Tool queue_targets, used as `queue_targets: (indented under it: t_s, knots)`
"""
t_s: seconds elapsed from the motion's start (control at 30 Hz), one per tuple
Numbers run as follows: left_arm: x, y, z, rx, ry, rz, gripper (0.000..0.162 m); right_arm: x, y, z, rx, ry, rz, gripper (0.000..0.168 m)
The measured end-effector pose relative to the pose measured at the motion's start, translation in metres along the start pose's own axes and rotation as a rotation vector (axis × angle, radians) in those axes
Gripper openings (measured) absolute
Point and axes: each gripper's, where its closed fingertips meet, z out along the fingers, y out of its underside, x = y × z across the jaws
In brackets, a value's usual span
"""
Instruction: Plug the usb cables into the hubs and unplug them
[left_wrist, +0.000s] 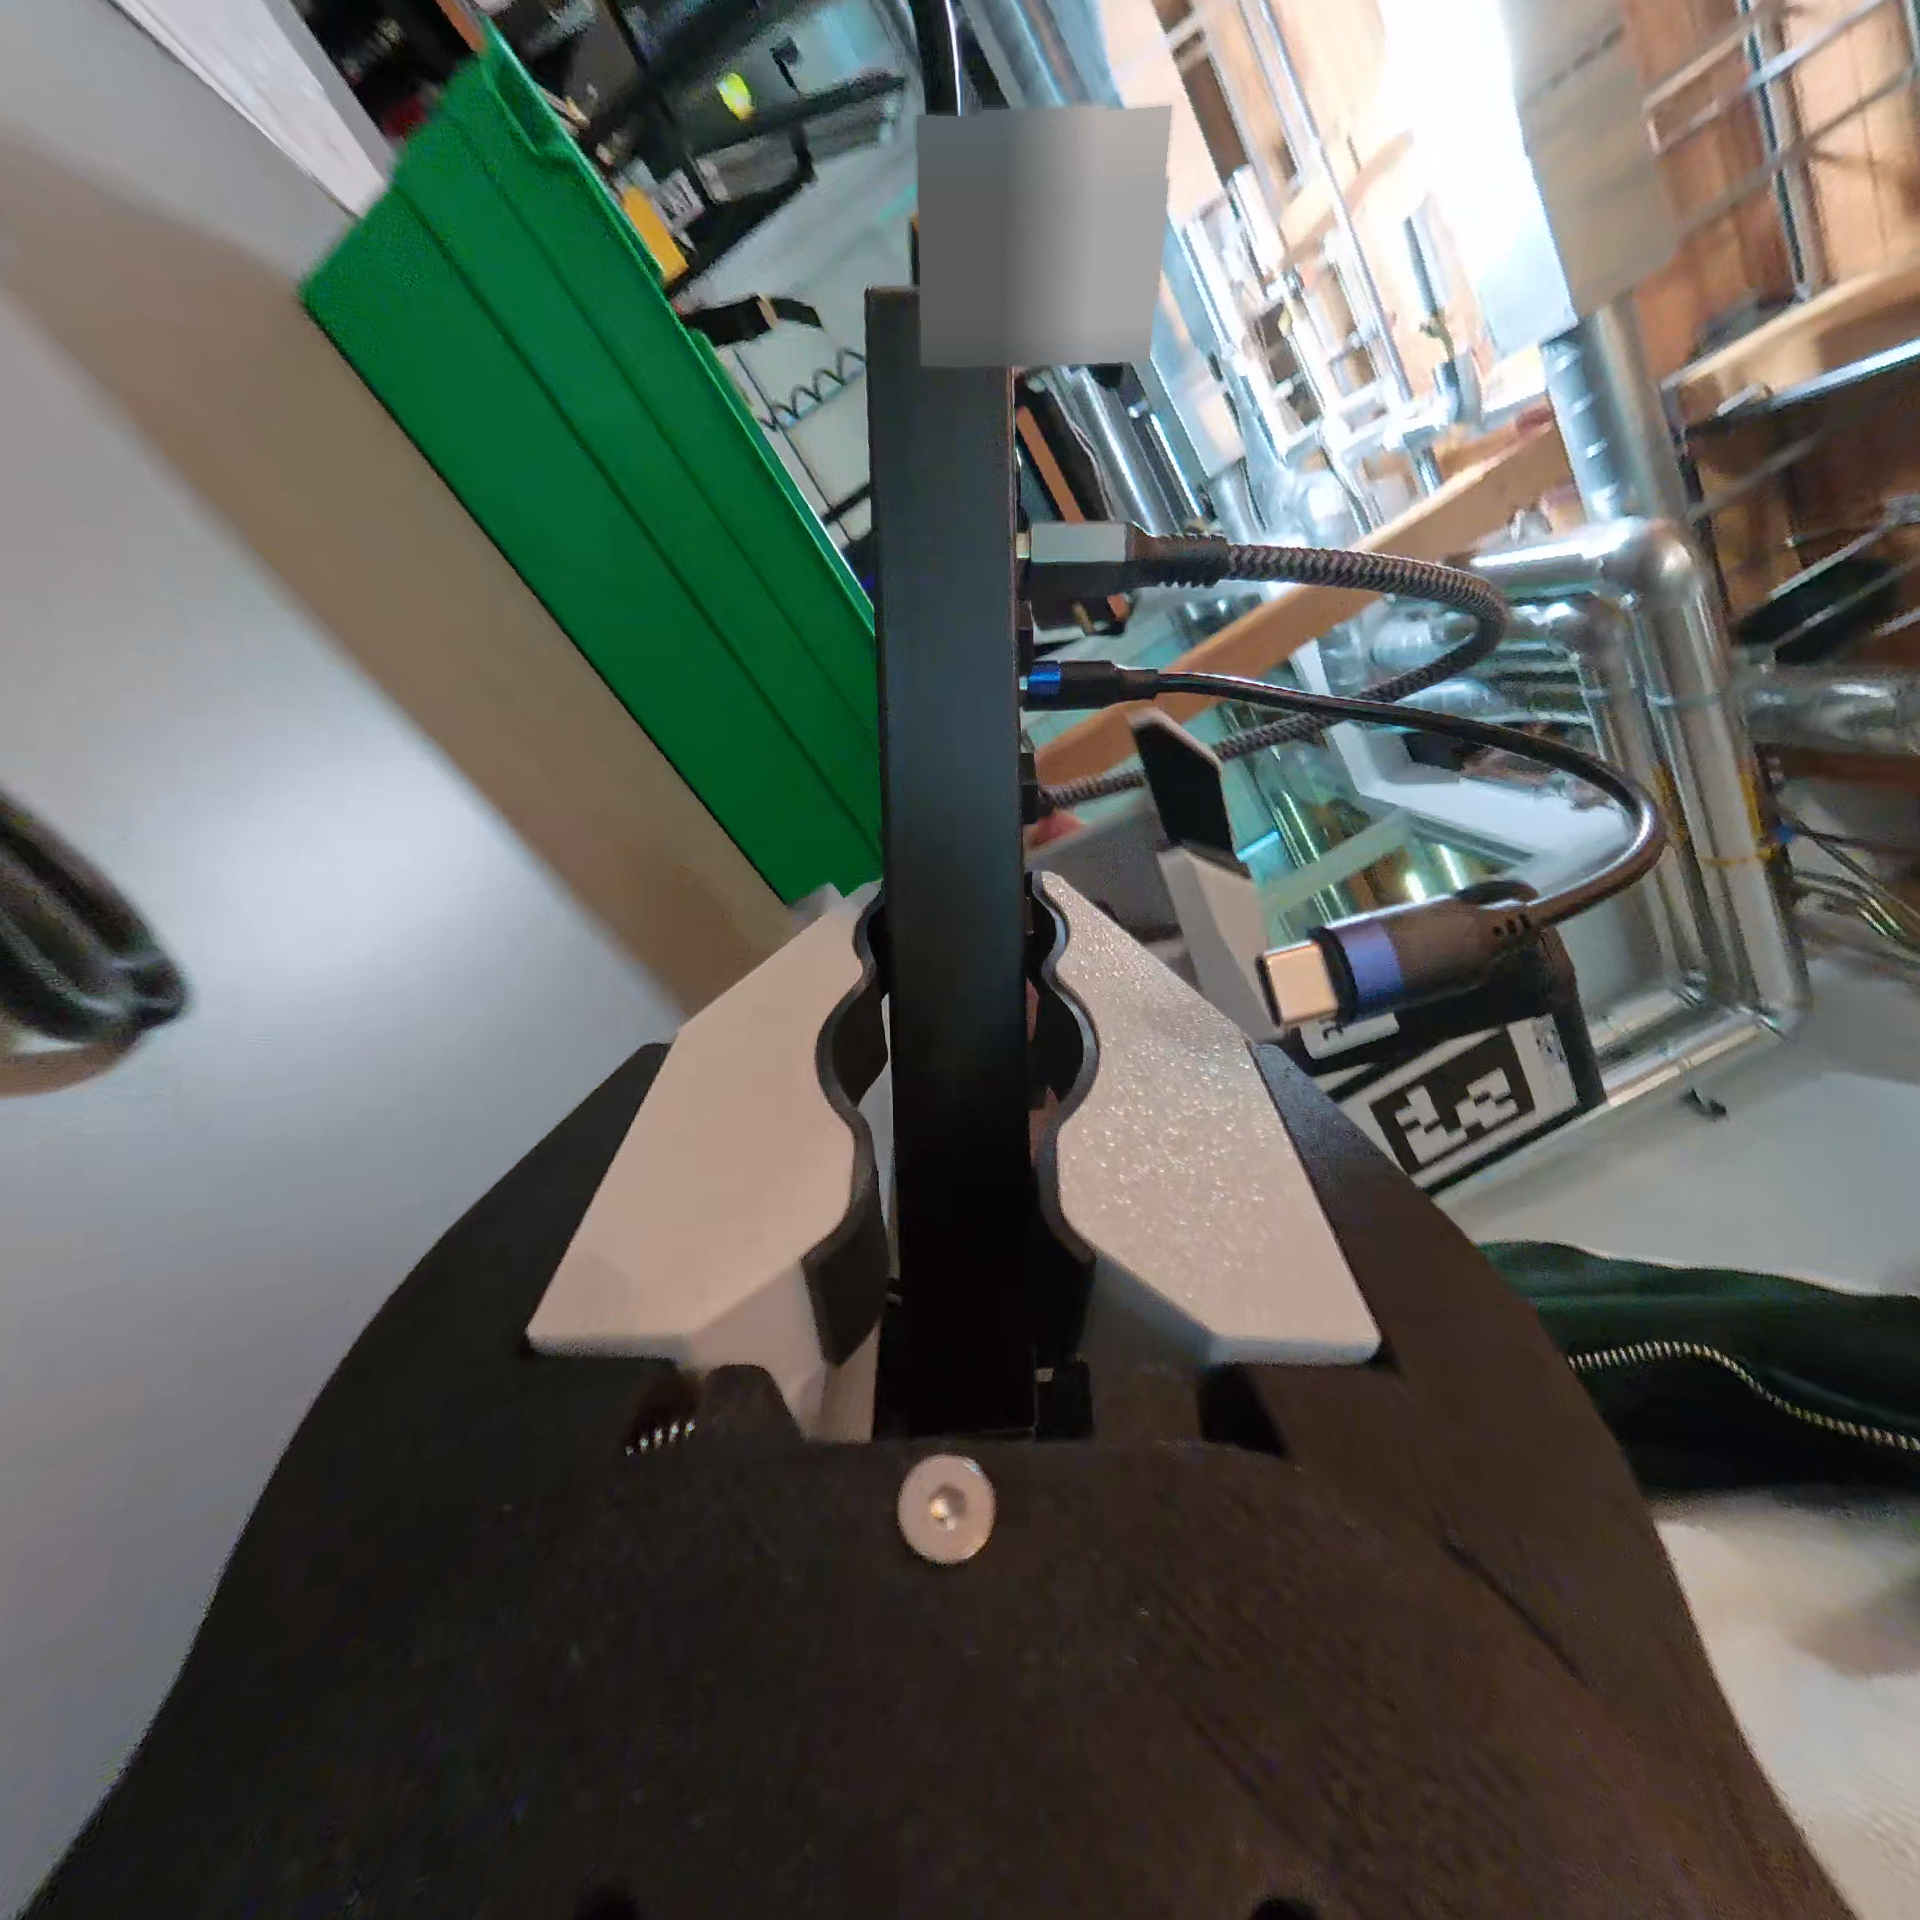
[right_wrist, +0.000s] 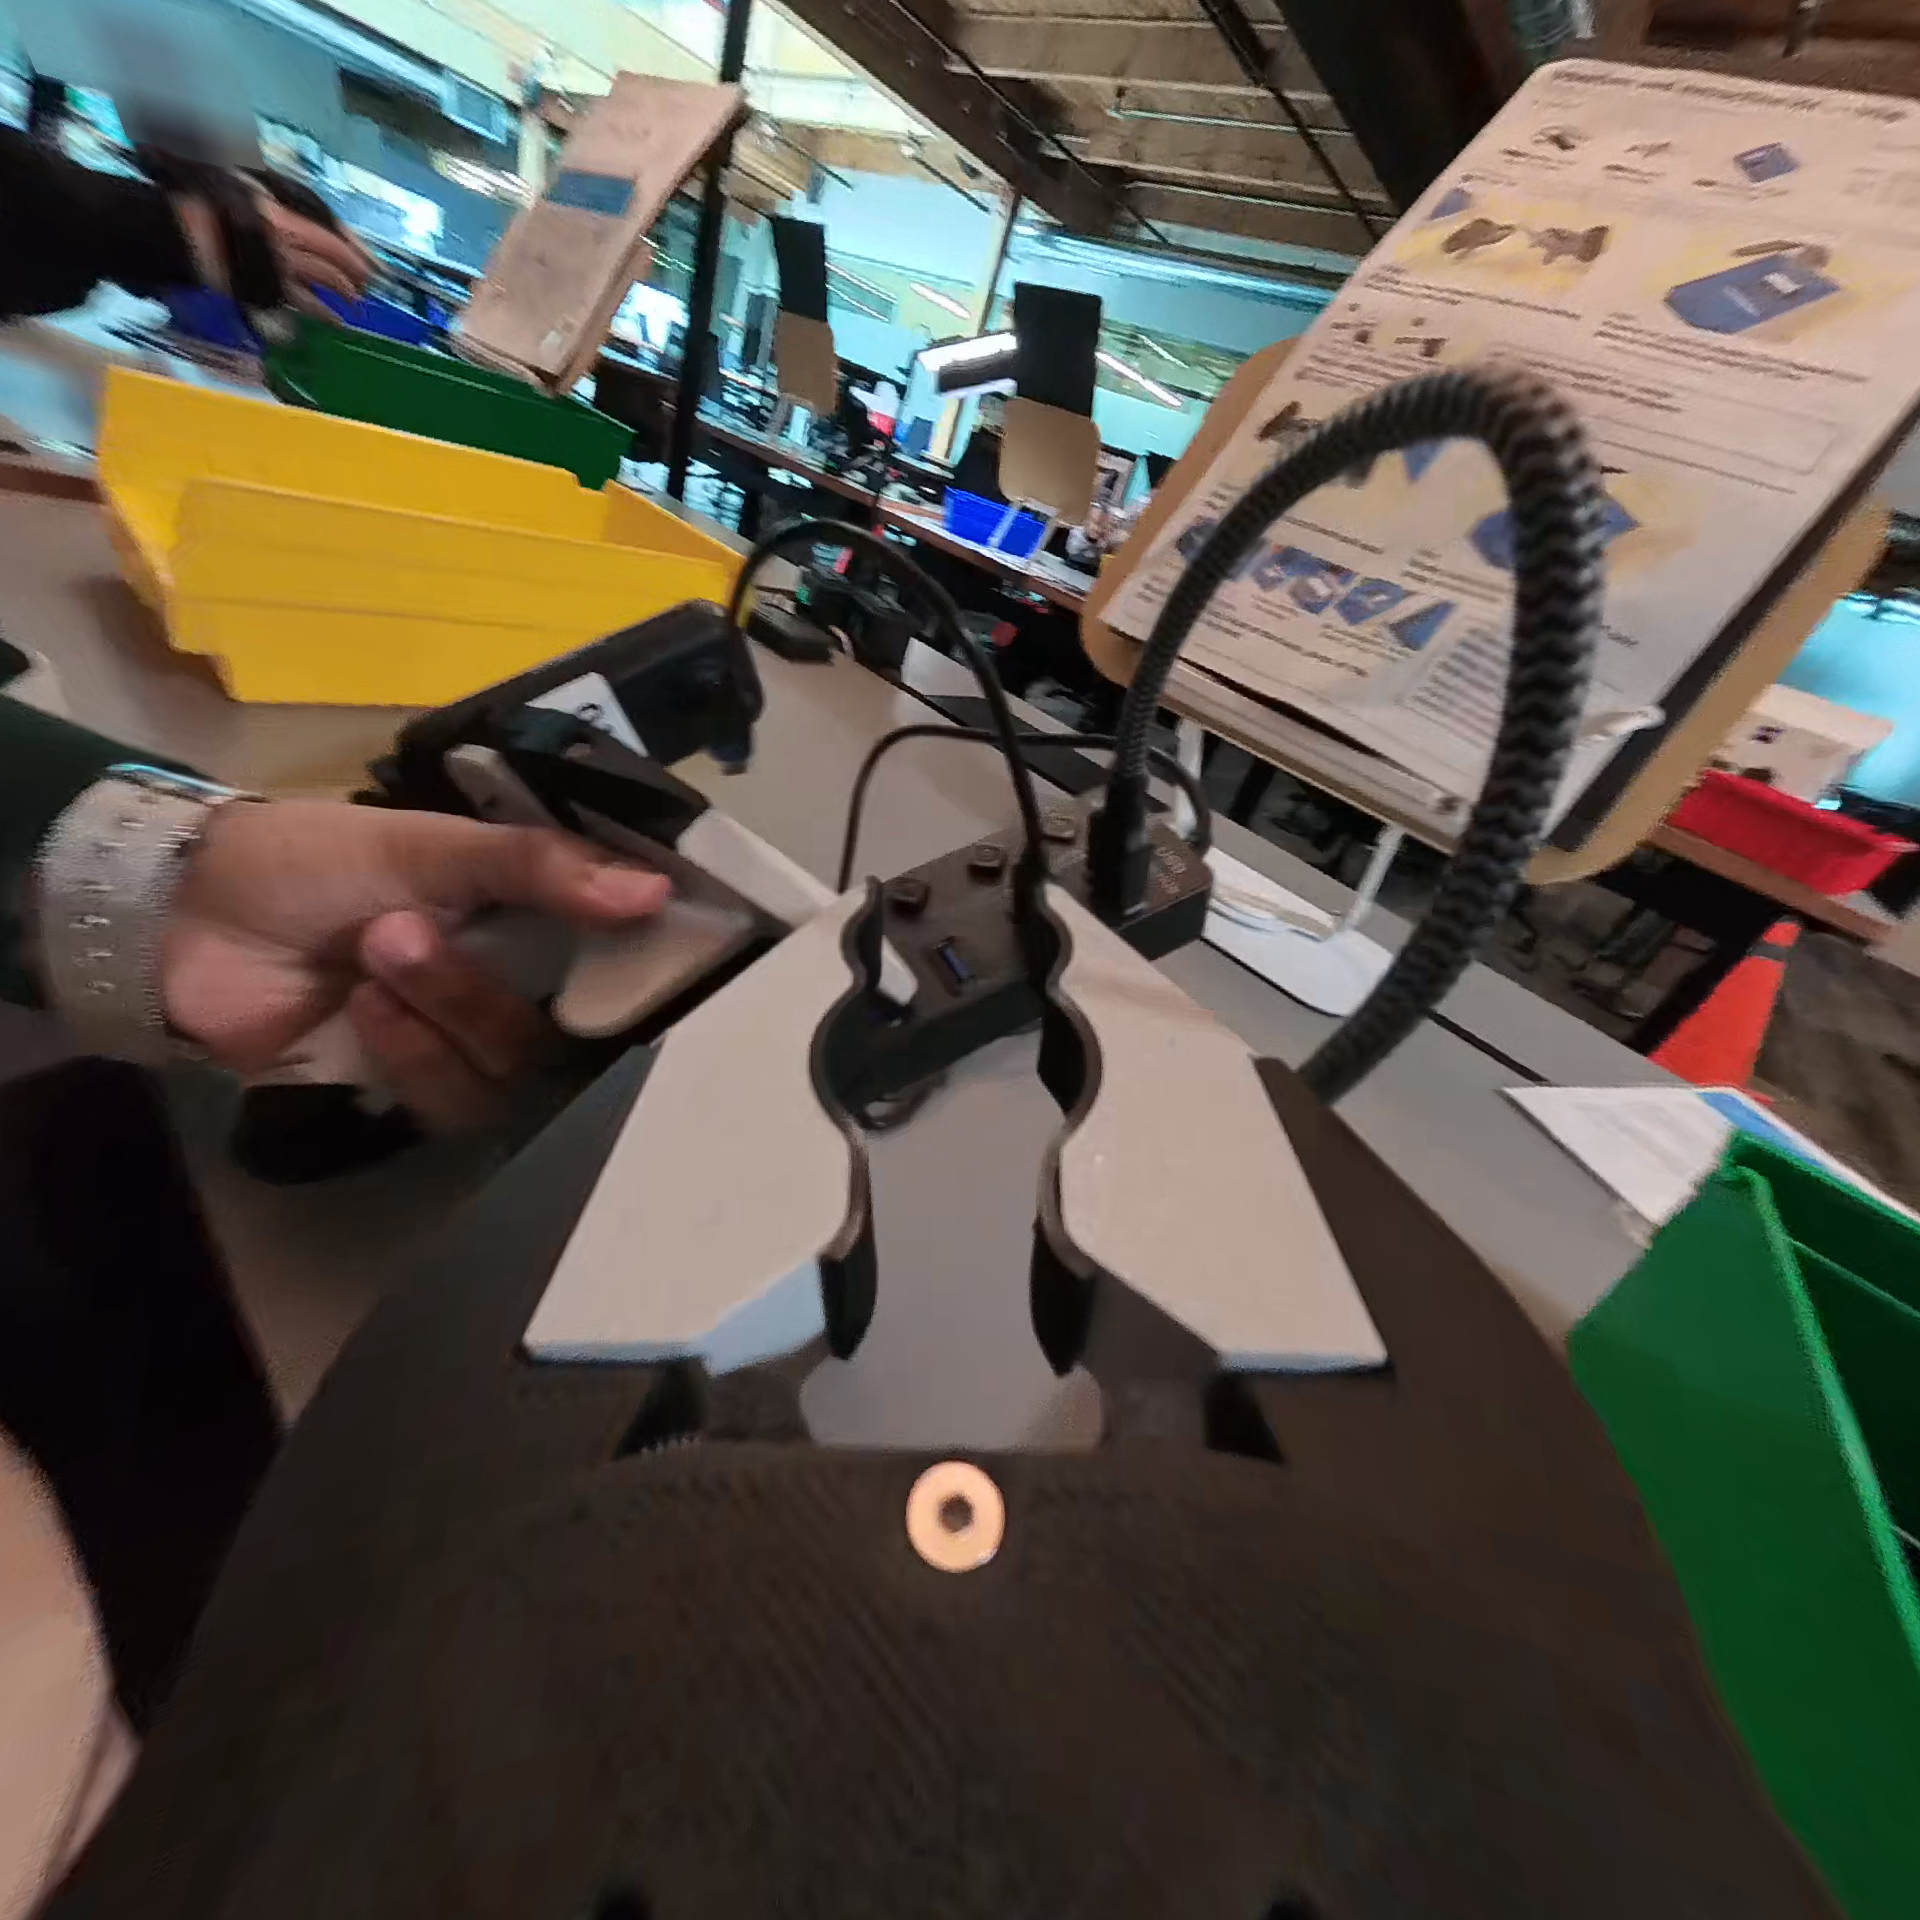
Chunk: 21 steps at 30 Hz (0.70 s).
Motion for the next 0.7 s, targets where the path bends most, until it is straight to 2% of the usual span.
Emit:
queue_targets:
  t_s: [0.17,0.27,0.4,0.5,0.57,0.7]
  knots:
    - [0.013,0.02,0.009,-0.102,0.046,0.067,0.021,0.006,0.007,0.0,-0.039,0.026,-0.006,0.026]
    - [0.012,0.024,0.009,-0.136,0.032,0.134,0.021,0.008,0.007,-0.002,-0.051,0.037,-0.034,0.009]
    - [0.011,0.018,0.01,-0.096,0.02,0.074,0.02,0.008,0.005,-0.003,-0.061,0.016,-0.009,0.009]
    - [0.017,0.018,0.013,-0.079,0.024,0.043,0.021,0.01,0.0,-0.005,-0.055,0.067,-0.125,0.008]
    - [0.021,0.018,0.012,-0.089,0.029,0.068,0.021,0.009,-0.006,-0.008,-0.044,0.091,-0.202,0.007]
    - [0.023,0.017,0.013,-0.105,0.007,0.098,0.021,0.01,-0.009,-0.01,-0.037,0.068,-0.169,0.007]
